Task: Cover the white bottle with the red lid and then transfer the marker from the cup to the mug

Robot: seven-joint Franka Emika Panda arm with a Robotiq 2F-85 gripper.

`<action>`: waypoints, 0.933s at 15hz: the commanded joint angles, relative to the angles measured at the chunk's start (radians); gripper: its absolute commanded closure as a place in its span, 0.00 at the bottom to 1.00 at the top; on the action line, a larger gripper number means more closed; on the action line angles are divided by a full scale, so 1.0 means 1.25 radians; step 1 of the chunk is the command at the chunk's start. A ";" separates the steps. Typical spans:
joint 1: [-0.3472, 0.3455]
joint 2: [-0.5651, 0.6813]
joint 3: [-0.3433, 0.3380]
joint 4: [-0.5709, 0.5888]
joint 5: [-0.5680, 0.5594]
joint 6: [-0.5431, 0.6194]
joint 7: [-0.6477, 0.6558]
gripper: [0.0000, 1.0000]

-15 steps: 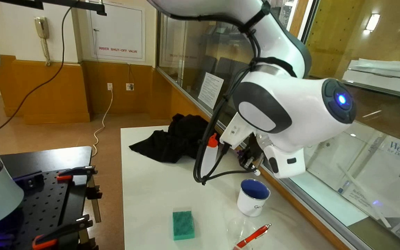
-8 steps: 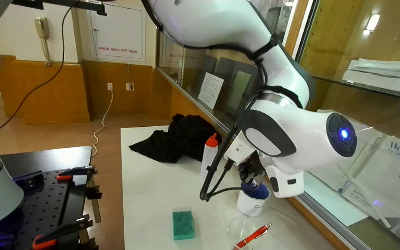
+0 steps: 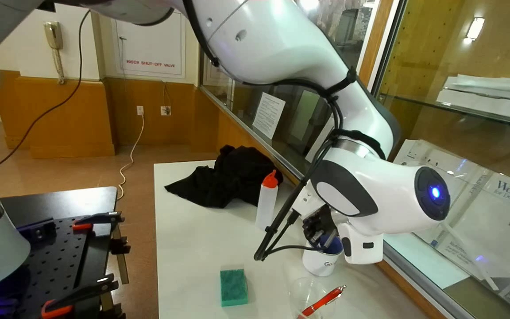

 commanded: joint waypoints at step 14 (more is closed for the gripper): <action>0.182 -0.400 -0.076 -0.324 -0.342 0.136 0.149 0.00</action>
